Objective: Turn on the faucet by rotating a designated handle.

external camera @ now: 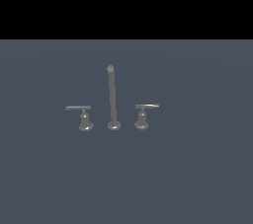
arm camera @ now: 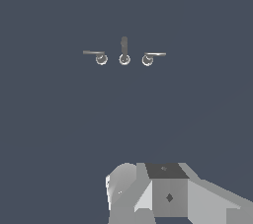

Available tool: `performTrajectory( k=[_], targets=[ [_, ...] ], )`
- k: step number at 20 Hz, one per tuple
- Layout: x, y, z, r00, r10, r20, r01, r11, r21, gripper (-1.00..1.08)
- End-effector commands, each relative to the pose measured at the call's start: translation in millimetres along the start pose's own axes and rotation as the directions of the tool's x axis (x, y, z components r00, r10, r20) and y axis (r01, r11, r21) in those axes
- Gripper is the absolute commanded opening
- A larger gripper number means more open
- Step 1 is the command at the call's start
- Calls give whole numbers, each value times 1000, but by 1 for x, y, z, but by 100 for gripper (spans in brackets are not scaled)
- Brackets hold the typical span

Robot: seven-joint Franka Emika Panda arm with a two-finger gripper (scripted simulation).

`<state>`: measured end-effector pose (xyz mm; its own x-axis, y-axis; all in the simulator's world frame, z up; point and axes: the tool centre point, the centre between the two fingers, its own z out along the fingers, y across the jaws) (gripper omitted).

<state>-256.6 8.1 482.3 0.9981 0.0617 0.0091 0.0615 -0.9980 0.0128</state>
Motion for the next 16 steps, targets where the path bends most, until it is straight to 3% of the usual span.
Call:
performTrajectory(
  k=[1,16],
  targets=[
    [0,0,0,1000,0,0,0,1000,0,-100],
    [6,-23,30,993,121,2,-121,993,0,-100]
  ],
)
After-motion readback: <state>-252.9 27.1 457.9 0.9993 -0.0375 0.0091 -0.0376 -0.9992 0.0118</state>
